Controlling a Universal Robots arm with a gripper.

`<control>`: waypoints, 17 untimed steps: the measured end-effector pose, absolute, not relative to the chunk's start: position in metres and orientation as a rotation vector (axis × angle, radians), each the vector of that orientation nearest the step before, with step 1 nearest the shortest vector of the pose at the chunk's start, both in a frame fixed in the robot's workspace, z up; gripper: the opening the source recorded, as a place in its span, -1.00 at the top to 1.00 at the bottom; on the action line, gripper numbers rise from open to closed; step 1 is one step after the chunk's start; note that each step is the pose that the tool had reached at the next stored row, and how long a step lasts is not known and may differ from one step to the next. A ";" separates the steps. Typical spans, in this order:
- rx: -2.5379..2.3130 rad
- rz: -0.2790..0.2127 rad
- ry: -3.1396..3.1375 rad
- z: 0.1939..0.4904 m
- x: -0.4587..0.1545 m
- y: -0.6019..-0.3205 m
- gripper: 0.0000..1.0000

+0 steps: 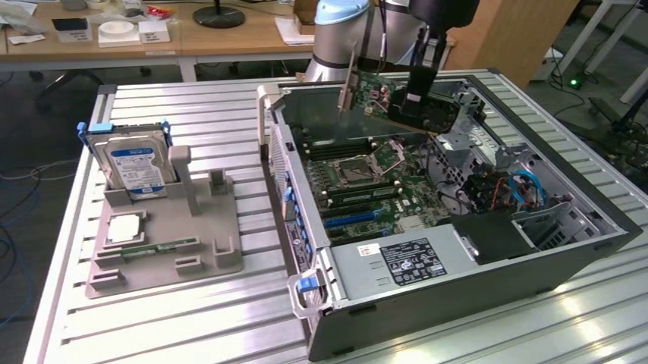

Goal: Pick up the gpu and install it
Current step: 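Insert the gpu into the slot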

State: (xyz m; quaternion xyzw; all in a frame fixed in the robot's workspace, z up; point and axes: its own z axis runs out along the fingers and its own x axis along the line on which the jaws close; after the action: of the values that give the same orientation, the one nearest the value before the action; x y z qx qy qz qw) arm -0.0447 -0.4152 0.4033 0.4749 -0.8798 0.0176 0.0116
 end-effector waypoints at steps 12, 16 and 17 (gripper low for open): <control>1.645 0.057 -2.651 0.400 -0.045 -0.415 0.46; 1.697 0.059 -2.621 0.398 -0.045 -0.415 0.46; 1.710 0.060 -2.614 0.397 -0.045 -0.415 0.46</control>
State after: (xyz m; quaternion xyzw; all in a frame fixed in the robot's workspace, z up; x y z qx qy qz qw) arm -0.0447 -0.4152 0.3969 0.5473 -0.8366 0.0193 0.0087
